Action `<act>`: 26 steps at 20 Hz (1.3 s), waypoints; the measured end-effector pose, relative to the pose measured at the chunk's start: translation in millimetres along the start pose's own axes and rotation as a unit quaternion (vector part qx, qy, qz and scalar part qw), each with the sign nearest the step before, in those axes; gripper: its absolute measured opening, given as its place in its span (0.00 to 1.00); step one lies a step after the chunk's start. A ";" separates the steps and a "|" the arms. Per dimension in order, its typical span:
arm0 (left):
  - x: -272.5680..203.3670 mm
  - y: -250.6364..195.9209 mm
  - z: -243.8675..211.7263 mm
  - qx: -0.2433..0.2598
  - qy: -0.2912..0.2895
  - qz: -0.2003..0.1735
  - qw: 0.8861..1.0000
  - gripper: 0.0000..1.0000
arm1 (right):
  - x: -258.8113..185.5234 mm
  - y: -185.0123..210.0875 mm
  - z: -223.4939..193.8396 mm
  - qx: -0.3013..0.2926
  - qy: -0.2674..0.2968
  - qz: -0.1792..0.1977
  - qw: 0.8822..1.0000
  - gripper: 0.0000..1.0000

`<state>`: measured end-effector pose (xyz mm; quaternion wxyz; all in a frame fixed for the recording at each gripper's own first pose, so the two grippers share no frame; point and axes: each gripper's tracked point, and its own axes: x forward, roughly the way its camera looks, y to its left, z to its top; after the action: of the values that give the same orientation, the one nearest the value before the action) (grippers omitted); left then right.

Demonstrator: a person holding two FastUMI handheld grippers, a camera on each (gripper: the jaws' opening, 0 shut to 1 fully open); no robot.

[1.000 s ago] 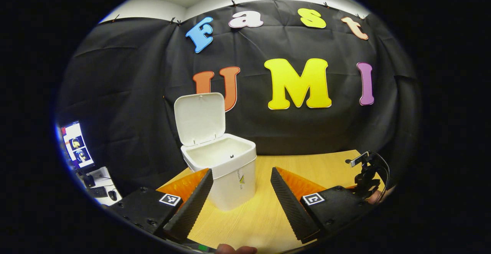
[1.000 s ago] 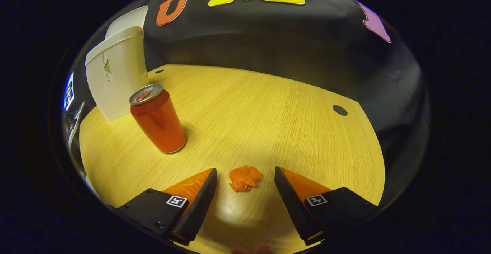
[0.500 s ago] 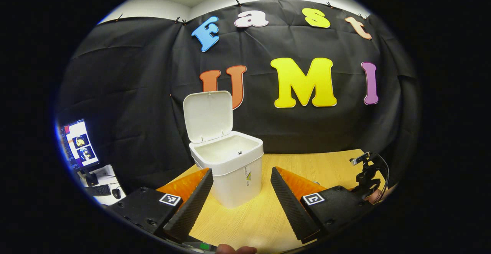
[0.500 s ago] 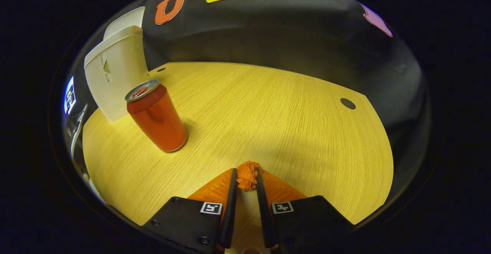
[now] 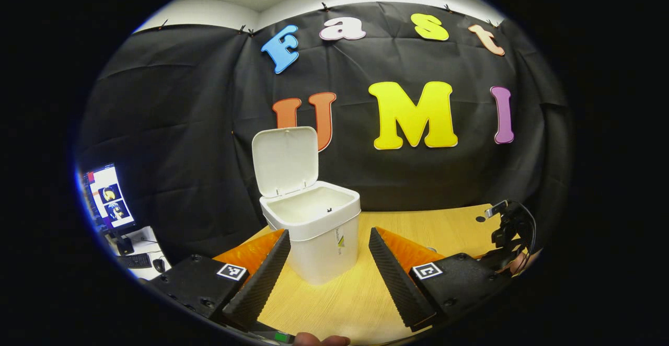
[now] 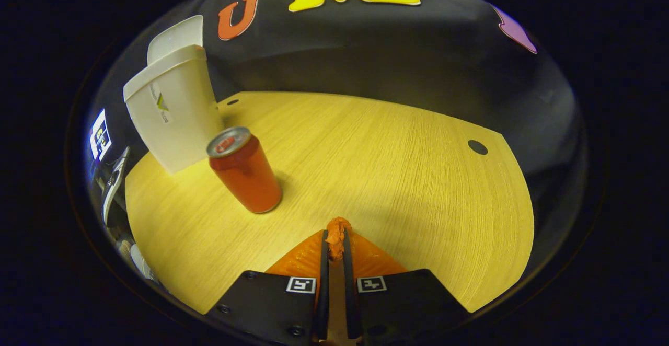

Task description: Press the lid of the desktop garbage bin to open it, pick up the crumpled paper on the desktop and throw it into the bin, then pick up the pop can on the desktop and drop it into the bin, and finally close the garbage bin lid.

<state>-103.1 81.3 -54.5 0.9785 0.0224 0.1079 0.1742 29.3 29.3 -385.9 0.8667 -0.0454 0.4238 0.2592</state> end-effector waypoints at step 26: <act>-32.3 119.4 -28.2 -0.052 -0.010 0.064 0.997 0.99 | -86.7 325.6 313.3 -0.093 -0.185 0.213 0.955 0.13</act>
<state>-179.0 182.3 -65.6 0.9661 -0.0203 0.0875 0.2420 49.3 367.7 -74.7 0.8466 0.0146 0.2299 0.4799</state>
